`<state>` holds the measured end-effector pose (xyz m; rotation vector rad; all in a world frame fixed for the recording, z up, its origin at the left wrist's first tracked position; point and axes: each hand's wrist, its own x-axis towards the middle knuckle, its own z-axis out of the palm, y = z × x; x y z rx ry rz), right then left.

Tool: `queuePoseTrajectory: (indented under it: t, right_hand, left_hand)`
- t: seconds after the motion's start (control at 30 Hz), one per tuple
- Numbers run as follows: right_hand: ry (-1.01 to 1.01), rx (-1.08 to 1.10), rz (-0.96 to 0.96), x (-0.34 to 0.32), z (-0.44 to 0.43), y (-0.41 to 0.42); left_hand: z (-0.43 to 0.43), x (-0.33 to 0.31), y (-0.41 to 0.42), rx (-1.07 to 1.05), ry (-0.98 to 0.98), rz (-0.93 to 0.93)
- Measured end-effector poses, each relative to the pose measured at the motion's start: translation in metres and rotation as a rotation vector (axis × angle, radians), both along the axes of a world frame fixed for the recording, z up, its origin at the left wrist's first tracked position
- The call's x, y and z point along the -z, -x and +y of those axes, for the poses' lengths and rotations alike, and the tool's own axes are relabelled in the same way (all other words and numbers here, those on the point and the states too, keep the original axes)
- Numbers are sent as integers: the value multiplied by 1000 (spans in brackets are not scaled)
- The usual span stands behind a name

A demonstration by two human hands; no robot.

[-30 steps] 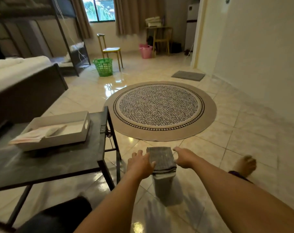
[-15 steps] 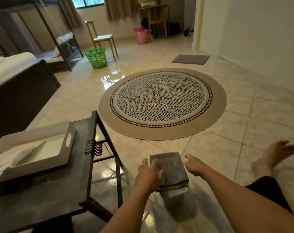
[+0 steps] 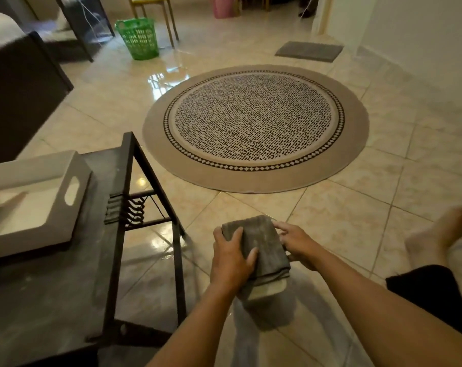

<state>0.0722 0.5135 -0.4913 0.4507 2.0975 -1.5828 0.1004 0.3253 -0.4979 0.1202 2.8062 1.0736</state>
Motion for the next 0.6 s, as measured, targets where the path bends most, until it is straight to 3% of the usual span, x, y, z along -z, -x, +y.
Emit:
queuePoseTrajectory:
  t: [0.2, 0.3, 0.43, 0.6]
  right_hand:
    - [32, 2, 17, 2, 0, 0]
    - [69, 13, 16, 2, 0, -3]
    - [105, 16, 5, -3, 0, -10]
    - [173, 57, -14, -5, -2, -16]
  left_hand:
    - [-2, 1, 2, 2, 59, 1]
    - [0, -2, 0, -3, 247, 63]
    - [11, -9, 2, 164, 409, 176]
    - [19, 2, 2, 286, 433, 93]
